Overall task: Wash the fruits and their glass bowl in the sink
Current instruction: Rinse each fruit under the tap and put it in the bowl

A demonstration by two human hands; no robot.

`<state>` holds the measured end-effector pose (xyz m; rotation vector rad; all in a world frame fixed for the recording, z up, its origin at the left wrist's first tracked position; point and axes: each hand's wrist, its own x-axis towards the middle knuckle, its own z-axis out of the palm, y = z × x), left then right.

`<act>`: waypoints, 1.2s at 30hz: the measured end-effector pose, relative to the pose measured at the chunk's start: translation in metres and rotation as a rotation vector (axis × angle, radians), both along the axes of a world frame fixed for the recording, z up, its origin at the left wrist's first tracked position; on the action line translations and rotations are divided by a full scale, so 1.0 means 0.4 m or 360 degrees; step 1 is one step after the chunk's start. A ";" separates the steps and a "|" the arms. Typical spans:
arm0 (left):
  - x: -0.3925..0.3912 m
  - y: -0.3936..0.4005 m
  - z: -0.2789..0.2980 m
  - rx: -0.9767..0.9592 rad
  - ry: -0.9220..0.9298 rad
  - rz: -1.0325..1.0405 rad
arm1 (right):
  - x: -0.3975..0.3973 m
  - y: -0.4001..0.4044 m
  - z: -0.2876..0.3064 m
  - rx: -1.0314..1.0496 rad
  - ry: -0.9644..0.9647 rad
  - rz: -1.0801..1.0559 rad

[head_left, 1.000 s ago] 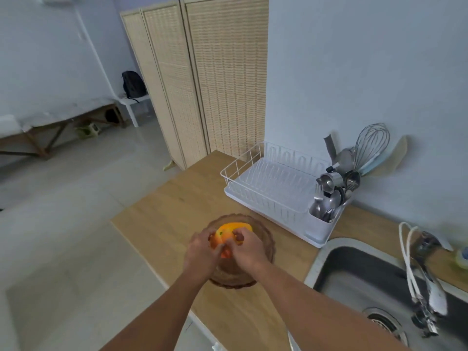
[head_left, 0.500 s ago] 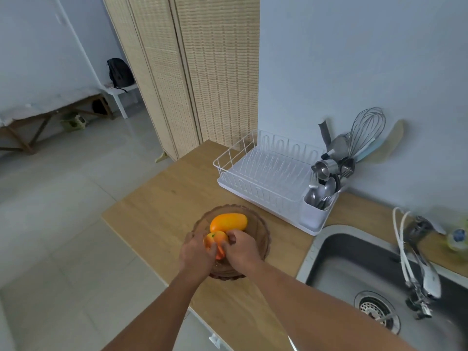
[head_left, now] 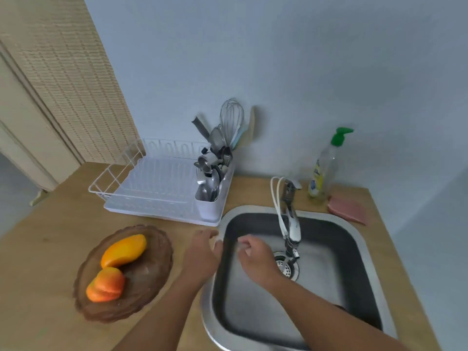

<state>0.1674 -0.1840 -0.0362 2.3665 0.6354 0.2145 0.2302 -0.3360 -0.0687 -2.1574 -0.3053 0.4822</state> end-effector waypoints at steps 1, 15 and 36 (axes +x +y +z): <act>0.020 -0.044 -0.023 -0.0063 0.0059 -0.0081 | 0.005 -0.068 -0.021 -0.0097 0.0040 -0.0061; 0.062 -0.571 -0.329 -0.0806 0.1165 -0.0689 | -0.020 -0.555 -0.143 -0.0813 0.0629 -0.0344; 0.114 -0.362 -0.209 -0.2768 0.0513 0.0445 | 0.001 -0.192 -0.062 -0.0427 0.0128 -0.0169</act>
